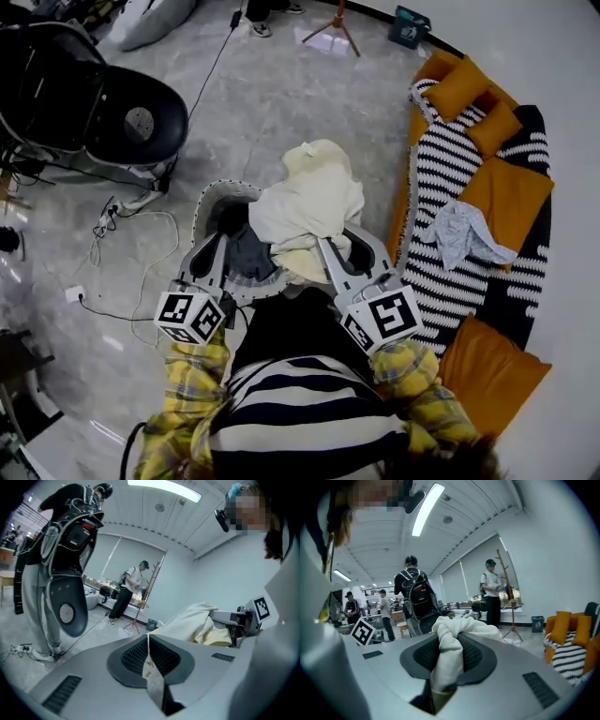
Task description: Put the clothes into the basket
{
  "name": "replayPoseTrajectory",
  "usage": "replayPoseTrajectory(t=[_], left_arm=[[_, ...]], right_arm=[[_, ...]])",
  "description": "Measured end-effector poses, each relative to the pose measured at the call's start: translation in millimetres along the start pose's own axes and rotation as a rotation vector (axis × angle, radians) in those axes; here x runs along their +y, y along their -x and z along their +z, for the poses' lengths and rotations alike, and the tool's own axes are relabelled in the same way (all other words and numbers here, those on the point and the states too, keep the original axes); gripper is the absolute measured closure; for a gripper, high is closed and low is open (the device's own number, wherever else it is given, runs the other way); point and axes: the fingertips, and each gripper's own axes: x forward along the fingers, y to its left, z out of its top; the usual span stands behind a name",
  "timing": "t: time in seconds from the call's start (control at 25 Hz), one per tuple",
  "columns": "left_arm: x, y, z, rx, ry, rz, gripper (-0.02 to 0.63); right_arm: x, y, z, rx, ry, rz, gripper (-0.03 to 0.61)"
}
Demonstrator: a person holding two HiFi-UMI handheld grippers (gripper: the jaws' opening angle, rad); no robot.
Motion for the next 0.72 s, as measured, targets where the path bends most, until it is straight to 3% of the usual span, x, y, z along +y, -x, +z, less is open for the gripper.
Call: replayPoseTrajectory(t=[0.16, 0.44, 0.72], left_arm=[[40, 37, -10, -0.021, 0.042, 0.094, 0.595], [73, 65, -31, -0.015, 0.110, 0.196, 0.595], [87, 75, -41, -0.003, 0.135, 0.234, 0.594]], right_arm=[[54, -39, -25, 0.068, 0.032, 0.165, 0.479], [105, -93, -92, 0.256, 0.056, 0.335, 0.479], [131, -129, -166, 0.451, 0.199, 0.401, 0.459]])
